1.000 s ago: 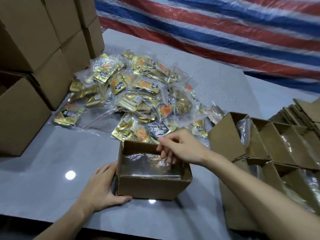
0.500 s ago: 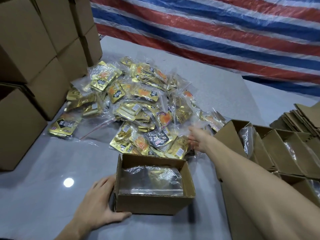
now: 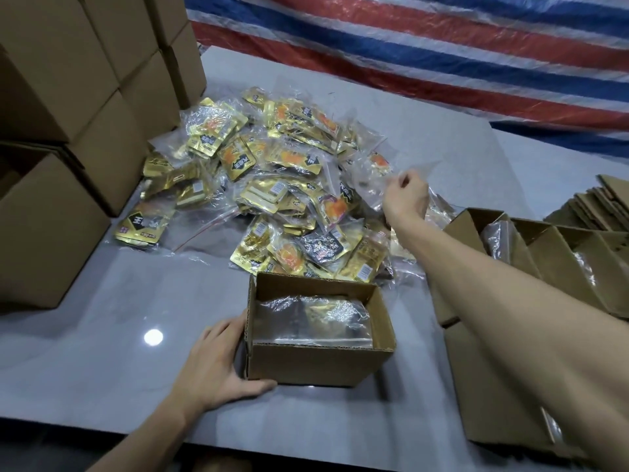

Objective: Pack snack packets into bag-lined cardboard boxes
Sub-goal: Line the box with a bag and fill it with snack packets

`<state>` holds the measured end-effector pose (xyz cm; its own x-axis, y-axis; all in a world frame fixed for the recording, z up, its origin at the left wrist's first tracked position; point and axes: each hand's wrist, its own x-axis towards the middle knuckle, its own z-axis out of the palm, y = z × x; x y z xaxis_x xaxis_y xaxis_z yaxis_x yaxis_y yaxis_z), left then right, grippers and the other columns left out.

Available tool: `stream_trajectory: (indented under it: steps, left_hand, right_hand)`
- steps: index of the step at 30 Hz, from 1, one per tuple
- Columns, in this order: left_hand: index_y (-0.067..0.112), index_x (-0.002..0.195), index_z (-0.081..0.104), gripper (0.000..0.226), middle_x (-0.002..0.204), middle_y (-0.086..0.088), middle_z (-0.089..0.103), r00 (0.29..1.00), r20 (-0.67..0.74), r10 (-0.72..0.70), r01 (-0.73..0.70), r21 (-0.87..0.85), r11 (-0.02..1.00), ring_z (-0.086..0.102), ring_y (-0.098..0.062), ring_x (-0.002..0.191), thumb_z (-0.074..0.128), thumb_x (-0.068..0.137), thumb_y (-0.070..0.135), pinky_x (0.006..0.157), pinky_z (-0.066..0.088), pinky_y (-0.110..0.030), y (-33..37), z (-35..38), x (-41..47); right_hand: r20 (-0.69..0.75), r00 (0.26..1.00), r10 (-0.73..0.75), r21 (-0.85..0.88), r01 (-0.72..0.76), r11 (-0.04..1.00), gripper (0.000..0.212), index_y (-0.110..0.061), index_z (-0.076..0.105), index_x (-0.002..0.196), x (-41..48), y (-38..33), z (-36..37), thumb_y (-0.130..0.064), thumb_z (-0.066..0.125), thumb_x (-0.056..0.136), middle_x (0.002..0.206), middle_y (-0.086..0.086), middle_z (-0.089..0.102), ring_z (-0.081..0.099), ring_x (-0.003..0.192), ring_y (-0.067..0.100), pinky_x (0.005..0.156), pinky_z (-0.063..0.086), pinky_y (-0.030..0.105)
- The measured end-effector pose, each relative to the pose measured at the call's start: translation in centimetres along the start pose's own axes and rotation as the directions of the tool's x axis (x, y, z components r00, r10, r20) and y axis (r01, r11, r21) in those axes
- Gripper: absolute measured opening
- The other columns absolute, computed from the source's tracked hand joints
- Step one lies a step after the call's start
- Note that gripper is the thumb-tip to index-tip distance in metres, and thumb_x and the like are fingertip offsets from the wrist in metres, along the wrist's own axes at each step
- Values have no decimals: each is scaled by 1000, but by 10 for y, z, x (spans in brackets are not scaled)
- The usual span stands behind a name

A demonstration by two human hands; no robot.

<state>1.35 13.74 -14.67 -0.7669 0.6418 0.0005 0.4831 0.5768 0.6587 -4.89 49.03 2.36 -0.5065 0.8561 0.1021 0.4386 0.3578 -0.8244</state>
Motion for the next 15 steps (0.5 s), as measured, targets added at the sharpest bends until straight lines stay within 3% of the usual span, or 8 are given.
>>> stream_trajectory:
  steps: [4, 7, 9, 12, 15]
  left_hand:
    - [35, 144, 48, 111, 130, 17, 56, 1000, -6, 9, -9, 14, 1000, 50, -11, 124, 68, 51, 91, 103, 40, -31, 1, 0, 1]
    - [38, 146, 44, 113, 133, 18, 54, 1000, -8, 3, -3, 23, 1000, 50, -11, 126, 69, 50, 91, 104, 40, -31, 0, 2, 2]
    - [40, 145, 44, 113, 132, 20, 54, 1000, -6, -4, 4, 26, 1000, 49, -10, 126, 65, 49, 94, 103, 39, -28, -2, 3, 2]
    - [41, 144, 44, 113, 132, 22, 53, 1000, -16, -14, 14, 23, 1000, 47, -8, 127, 59, 48, 97, 100, 34, -23, -3, 4, 1]
    - [41, 147, 40, 115, 135, 22, 52, 1000, -12, -20, 21, 24, 999, 44, -7, 130, 60, 48, 97, 104, 33, -23, -5, 6, 1]
  right_hand:
    - [-19, 987, -157, 73, 158, 985, 22, -17, 42, 80, -3, -39, -29, -12, 46, 100, 94, 10, 68, 62, 82, 21, 62, 42, 27]
    - [52, 965, -257, 137, 248, 959, 17, -15, 47, 85, -8, -68, -57, -11, 48, 101, 92, -1, 70, 70, 86, 6, 67, 53, 19]
    - [139, 933, -333, 185, 306, 934, 12, -11, 50, 89, -13, -85, -76, -8, 49, 101, 92, 3, 72, 72, 81, 6, 66, 55, 21]
    - [307, 858, -411, 226, 354, 907, 13, -11, 53, 89, -29, -110, -103, -5, 50, 100, 96, 11, 74, 75, 84, 19, 66, 58, 28]
    - [483, 747, -456, 244, 385, 890, 13, -10, 56, 91, -50, -132, -128, -7, 50, 102, 91, 11, 74, 76, 79, 28, 64, 61, 35]
